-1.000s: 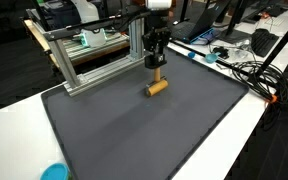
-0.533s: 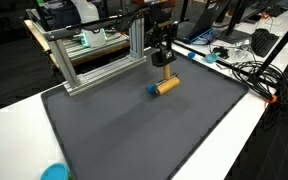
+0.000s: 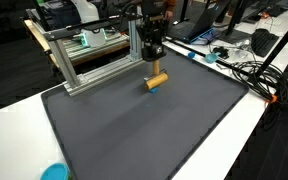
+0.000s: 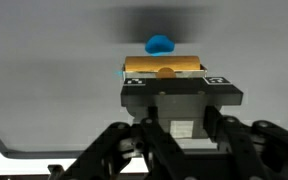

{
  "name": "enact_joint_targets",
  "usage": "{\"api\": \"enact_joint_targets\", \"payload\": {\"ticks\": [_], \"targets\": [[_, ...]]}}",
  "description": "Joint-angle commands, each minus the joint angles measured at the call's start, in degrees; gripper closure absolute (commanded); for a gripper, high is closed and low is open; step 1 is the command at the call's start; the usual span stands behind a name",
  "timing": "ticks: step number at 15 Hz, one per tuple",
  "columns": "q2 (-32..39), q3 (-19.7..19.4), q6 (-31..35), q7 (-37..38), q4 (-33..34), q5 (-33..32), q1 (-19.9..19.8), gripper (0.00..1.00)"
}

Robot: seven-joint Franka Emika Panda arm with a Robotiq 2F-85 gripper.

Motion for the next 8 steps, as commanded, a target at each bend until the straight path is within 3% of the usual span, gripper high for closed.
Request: {"api": "enact_joint_targets", "payload": {"ticks": [1,8], "targets": [[-1.5,0.6,1.8,-2.1,-2.3,1.4,0.6,0.79],[0.6,0.4,3.2,-0.1,-2.5,-1.0,1.3,0.79]]}}
